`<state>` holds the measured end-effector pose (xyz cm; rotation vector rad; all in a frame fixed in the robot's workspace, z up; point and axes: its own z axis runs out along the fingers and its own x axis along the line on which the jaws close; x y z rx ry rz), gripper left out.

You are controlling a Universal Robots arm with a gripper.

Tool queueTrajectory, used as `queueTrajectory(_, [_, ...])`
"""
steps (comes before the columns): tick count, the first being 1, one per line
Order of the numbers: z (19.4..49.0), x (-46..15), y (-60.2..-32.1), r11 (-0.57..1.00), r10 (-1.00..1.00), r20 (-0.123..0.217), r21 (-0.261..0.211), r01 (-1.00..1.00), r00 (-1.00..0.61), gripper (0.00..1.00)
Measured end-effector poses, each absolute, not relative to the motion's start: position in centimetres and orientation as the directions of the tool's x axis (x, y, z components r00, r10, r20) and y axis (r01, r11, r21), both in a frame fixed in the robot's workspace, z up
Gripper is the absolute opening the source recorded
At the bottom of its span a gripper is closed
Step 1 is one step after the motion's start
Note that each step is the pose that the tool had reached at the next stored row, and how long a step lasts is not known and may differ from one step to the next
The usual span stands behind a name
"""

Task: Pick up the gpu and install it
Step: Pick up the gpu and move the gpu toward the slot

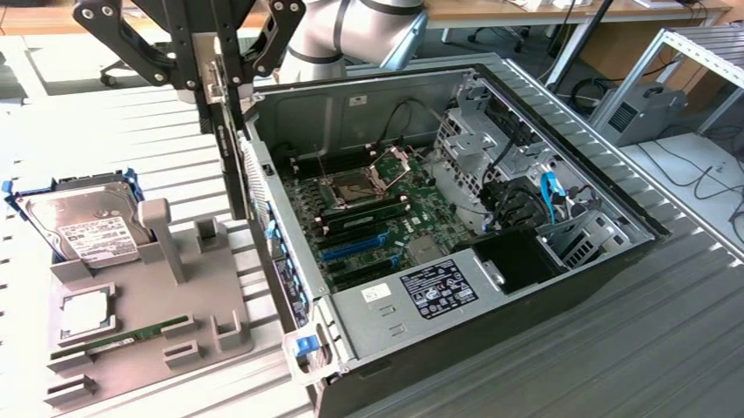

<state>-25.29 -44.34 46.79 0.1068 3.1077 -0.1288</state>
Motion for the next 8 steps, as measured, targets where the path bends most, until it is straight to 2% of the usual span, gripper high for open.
queueTrajectory(8, [46.73,-24.90,-44.34,0.993,0.067,-0.033,-0.097,0.070,-0.997,0.26])
